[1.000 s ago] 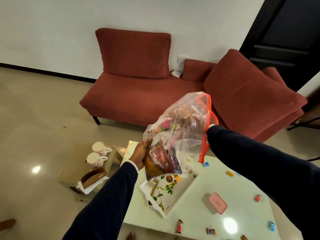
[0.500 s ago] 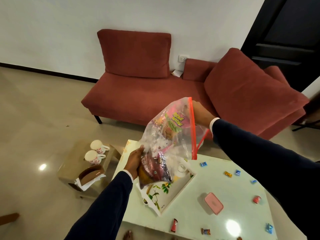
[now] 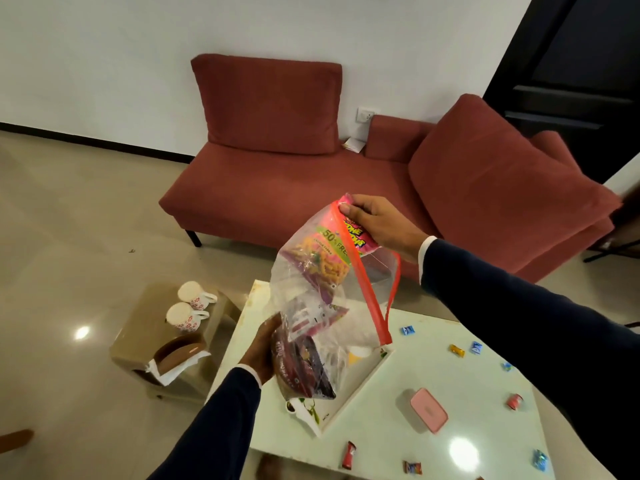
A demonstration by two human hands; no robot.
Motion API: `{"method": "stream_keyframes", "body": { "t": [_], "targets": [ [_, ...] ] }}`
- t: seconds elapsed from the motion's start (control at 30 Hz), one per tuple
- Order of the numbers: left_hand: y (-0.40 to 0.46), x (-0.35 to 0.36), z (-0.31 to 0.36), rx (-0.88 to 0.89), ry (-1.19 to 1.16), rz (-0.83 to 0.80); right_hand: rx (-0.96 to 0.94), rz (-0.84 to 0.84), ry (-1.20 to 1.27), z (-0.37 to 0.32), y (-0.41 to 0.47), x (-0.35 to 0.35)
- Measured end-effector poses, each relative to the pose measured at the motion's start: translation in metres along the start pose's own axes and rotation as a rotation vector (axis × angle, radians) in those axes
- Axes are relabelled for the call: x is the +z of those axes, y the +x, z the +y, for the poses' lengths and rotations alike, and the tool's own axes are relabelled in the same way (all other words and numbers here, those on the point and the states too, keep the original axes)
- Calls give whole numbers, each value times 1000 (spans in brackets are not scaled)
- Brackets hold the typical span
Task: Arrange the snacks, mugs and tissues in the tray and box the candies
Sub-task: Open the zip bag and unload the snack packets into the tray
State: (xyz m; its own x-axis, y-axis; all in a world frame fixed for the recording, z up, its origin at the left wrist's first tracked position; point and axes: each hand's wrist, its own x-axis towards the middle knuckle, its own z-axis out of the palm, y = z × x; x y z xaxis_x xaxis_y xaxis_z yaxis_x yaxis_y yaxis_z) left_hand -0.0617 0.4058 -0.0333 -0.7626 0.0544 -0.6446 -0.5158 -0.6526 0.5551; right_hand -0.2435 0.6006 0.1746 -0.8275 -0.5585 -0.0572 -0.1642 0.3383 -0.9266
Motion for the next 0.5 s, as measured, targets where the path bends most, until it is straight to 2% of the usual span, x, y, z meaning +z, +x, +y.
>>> {"method": "stream_keyframes", "body": {
  "t": [0.07, 0.17, 0.27, 0.4, 0.5],
  "targets": [
    [1, 0, 10, 68, 25, 6, -1, 74, -30, -5, 9, 0],
    [6, -15, 31, 157, 34, 20, 54, 201, 54, -1, 18, -9],
    [22, -43, 52, 181, -28, 201, 161, 332, 178, 17, 25, -17],
    [44, -76, 73, 215, -92, 334, 334, 515, 454, 69, 25, -16],
    [61, -102, 76, 176, -96, 359, 428, 612, 426, 127, 15, -3]
  ]
}}
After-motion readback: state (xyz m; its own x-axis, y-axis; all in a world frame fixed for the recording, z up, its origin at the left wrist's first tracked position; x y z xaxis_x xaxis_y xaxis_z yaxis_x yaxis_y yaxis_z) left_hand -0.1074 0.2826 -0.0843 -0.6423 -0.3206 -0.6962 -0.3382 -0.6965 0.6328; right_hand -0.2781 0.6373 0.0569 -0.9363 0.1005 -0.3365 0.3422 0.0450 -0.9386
